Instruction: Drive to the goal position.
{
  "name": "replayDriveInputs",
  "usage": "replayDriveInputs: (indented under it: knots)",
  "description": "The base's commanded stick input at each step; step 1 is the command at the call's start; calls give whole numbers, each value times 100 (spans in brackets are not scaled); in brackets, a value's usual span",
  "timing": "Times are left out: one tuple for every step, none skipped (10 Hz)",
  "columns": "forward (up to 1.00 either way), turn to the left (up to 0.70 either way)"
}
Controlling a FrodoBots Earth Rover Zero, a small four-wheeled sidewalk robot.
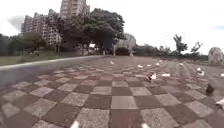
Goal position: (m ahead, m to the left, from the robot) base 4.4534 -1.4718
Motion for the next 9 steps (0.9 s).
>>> replayDriveInputs:
  knots:
    - [70, 0]
    - [70, 0]
    - [70, 0]
    - [70, 0]
    - [70, 0]
    - [70, 0]
    - [70, 0]
    - [70, 0]
    - [70, 0]
